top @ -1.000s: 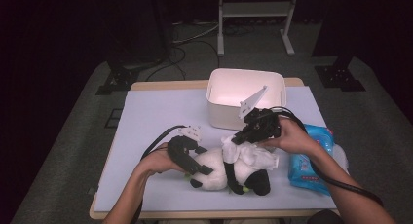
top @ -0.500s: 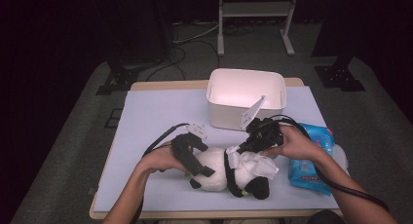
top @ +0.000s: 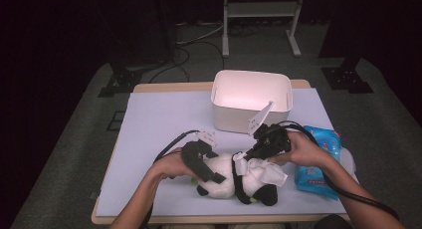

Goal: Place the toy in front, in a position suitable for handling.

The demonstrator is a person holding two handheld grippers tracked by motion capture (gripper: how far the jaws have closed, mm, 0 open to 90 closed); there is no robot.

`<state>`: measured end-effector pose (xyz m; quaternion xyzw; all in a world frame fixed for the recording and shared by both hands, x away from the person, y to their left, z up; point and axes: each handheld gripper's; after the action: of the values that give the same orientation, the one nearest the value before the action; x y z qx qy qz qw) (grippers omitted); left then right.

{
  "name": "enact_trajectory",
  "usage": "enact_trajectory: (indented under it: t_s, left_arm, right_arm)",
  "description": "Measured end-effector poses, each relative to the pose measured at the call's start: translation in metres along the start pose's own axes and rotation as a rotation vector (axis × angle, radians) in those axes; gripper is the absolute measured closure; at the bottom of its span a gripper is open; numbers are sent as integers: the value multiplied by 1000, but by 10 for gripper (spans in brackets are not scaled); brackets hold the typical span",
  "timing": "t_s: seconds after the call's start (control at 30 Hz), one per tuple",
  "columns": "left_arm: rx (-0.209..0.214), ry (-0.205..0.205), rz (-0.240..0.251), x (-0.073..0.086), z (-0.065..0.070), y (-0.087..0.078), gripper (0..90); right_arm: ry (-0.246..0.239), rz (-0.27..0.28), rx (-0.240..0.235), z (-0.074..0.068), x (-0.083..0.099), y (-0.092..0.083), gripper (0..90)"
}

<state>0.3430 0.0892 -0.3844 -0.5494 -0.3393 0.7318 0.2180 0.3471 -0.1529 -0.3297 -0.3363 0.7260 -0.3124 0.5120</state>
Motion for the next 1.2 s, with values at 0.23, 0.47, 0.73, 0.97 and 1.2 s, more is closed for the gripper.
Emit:
enact_trajectory:
  t_s: [0.23,0.47,0.73,0.97,1.2]
  left_arm:
    - [-75,62,38,-9,1,-17,298]
    - [-192,140,37,-24,1,-30,317]
    - [-280,188,25,-27,-1,-30,309]
    - [-219,140,41,-7,1,-17,153]
    - [-213,89,123,4,3,-28,96]
  right_arm:
    - [1,36,16,3,-4,-11,858]
    - [8,52,66,8,-12,-21,857]
    - [10,47,96,17,-20,-23,857]
    - [14,-1,48,16,-9,-5,859]
    - [16,17,37,12,1,-4,859]
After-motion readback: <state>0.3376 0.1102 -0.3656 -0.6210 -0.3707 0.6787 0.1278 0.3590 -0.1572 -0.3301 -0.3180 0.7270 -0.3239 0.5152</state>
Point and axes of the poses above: each handheld gripper's, and its own axes: y roughly forward along the jaws, x roughly out of its underside, z roughly to its right, and after that the axes turned 8 degrees about -x, right-handed
